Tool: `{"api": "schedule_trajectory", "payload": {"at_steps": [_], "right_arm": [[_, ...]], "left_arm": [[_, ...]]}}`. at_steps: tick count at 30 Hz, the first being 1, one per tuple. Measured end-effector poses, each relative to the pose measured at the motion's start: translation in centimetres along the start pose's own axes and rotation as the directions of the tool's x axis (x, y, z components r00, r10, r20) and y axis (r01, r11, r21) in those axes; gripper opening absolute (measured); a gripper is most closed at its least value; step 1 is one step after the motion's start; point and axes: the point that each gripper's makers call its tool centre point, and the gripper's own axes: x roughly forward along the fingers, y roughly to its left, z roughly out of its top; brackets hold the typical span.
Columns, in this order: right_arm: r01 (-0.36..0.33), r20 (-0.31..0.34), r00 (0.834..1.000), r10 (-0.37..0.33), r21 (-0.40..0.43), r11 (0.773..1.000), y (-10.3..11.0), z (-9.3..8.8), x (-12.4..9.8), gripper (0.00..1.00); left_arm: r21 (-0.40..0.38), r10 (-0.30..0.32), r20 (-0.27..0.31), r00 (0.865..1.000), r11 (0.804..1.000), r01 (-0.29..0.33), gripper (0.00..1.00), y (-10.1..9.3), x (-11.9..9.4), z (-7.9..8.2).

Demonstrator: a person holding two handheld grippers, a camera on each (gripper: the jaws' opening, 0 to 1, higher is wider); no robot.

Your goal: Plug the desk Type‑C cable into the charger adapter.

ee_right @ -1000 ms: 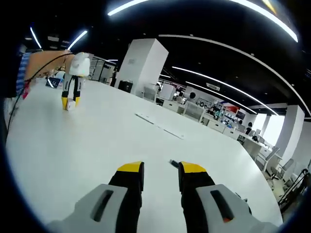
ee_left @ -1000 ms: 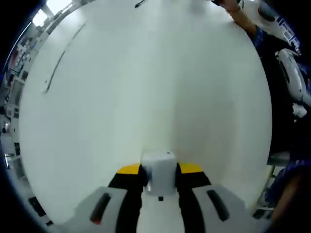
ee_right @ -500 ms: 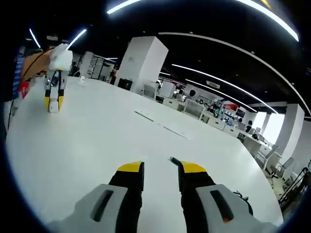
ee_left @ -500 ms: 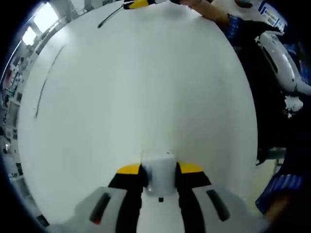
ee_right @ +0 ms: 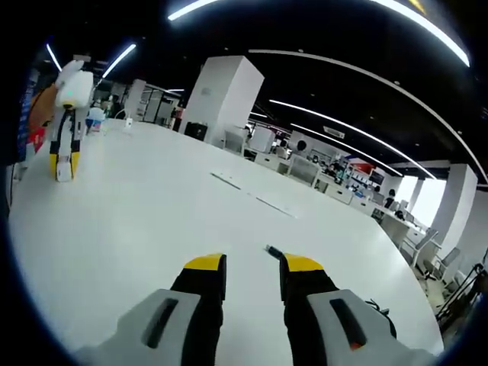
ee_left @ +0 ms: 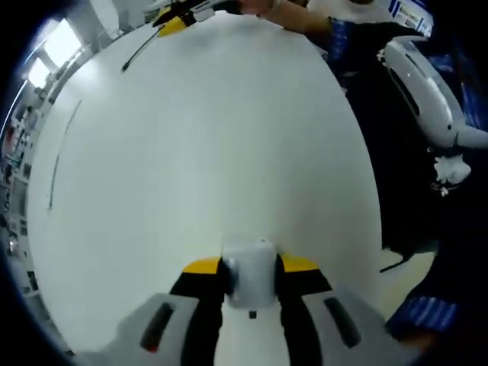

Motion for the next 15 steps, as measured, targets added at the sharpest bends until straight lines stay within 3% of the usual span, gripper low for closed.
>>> {"api": "schedule_trajectory", "payload": {"at_steps": [15], "right_arm": [[-0.003, -0.012, 1.000, 0.003, -0.008, 1.000, 0.1, -0.2, 0.2, 0.28]], "left_arm": [[-0.004, -0.019, 0.050, 0.999, 1.000, 0.019, 0.26, -2.9, 0.3, 0.9]]}}
